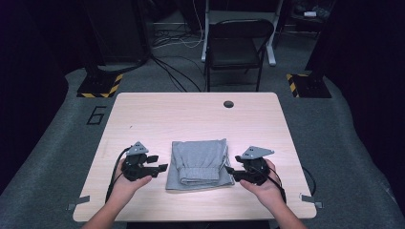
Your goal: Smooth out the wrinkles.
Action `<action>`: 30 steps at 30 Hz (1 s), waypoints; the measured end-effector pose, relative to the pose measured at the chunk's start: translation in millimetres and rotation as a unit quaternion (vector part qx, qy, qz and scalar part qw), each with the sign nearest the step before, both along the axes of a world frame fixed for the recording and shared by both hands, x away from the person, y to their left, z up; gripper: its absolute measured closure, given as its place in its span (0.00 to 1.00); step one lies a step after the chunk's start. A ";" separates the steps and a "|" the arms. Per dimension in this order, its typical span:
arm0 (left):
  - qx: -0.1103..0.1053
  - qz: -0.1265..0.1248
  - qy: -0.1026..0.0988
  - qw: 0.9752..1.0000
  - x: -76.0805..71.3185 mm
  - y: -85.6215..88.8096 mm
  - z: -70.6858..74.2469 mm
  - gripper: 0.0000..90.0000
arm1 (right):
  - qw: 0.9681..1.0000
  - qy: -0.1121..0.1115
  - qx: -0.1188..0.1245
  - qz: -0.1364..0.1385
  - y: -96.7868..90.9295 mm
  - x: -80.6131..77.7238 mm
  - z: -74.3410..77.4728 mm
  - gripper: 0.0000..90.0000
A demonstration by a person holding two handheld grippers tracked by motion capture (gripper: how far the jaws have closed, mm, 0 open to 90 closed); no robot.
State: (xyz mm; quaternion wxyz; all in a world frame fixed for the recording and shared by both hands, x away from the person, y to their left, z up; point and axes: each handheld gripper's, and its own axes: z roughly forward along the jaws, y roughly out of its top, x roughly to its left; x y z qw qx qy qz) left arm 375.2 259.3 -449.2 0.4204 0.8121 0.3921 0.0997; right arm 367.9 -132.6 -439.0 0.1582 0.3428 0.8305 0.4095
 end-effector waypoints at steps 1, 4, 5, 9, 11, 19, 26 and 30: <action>-0.003 0.003 -0.002 1.000 -1.5 -0.3 -1.8 0.45 | 1.000 0.002 -0.003 0.000 -0.4 -2.4 -0.9 0.47; -0.007 0.009 0.002 1.000 -6.7 -0.2 -6.3 0.45 | 1.000 0.009 -0.004 0.002 -0.4 -7.2 -2.7 0.47; -0.008 0.007 0.004 1.000 -8.2 0.5 -7.2 0.45 | 1.000 0.008 -0.002 0.003 -0.1 -8.8 -3.4 0.47; -0.012 0.009 0.002 1.000 -14.8 1.6 -11.6 0.44 | 1.000 0.000 -0.006 0.001 -0.6 -14.9 -6.8 0.47; -0.014 0.011 0.002 1.000 -16.0 2.1 -13.8 0.44 | 1.000 -0.005 -0.006 0.000 -2.0 -17.3 -10.6 0.47; 0.016 0.008 -0.005 1.000 -16.8 2.1 -29.7 0.44 | 1.000 -0.006 -0.012 0.000 -6.2 -18.3 -29.4 0.47; 0.021 0.002 -0.003 1.000 -13.3 2.2 -36.1 0.44 | 1.000 0.001 -0.024 0.006 -7.9 -12.3 -42.3 0.47; 0.019 0.010 0.000 1.000 -11.3 3.3 -38.8 0.44 | 0.999 0.011 -0.031 0.002 -9.2 -9.9 -46.3 0.47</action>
